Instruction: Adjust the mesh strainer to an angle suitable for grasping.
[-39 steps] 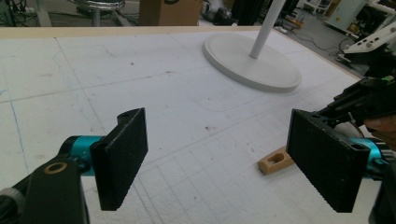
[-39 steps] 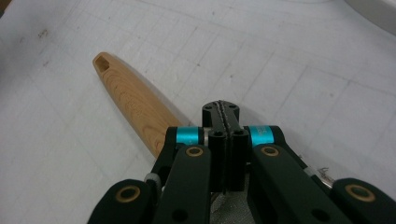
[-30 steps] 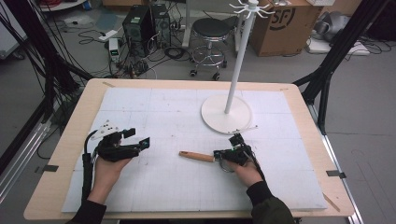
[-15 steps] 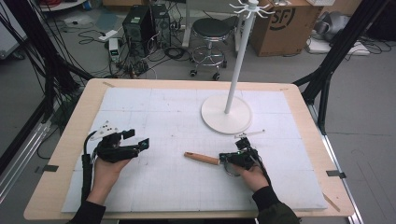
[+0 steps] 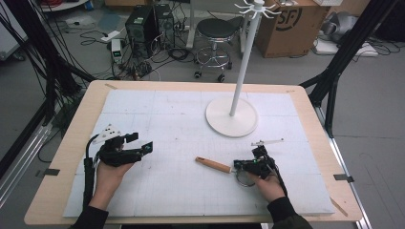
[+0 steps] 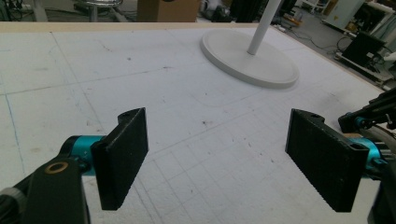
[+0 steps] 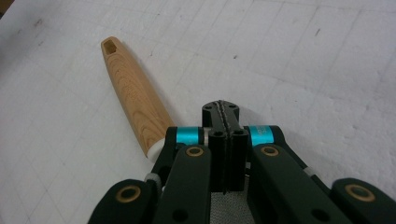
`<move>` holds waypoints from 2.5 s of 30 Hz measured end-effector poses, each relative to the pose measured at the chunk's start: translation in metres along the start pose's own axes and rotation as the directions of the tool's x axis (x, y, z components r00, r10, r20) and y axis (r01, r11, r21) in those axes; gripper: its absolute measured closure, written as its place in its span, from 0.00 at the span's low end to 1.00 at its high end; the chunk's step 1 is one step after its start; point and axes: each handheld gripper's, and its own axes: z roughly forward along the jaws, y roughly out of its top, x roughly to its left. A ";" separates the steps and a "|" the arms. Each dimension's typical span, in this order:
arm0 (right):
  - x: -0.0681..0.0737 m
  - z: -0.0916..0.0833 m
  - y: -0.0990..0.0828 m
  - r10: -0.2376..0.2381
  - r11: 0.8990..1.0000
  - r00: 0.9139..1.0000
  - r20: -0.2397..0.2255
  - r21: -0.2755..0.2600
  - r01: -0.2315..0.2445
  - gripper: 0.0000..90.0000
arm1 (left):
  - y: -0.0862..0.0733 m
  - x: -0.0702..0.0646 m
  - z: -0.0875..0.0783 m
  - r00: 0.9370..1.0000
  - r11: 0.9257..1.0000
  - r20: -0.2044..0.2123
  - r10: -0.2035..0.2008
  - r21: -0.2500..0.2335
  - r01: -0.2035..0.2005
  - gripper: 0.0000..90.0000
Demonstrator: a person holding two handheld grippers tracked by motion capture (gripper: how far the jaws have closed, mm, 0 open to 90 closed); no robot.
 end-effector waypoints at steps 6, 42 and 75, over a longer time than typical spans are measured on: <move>-0.001 -0.003 -0.003 0.006 1.000 1.000 0.003 -0.004 -0.006 1.00 | 0.000 0.000 0.000 1.000 1.000 -0.001 -0.002 0.001 0.002 0.24; 0.048 -0.002 -0.015 -0.045 0.999 0.993 -0.105 -0.035 0.041 1.00 | 0.000 -0.003 0.000 1.000 1.000 0.008 -0.006 -0.005 0.006 0.25; 0.045 0.027 -0.004 0.005 1.000 0.998 -0.066 0.016 -0.004 1.00 | 0.001 -0.002 -0.001 1.000 1.000 0.005 -0.007 -0.013 0.007 0.25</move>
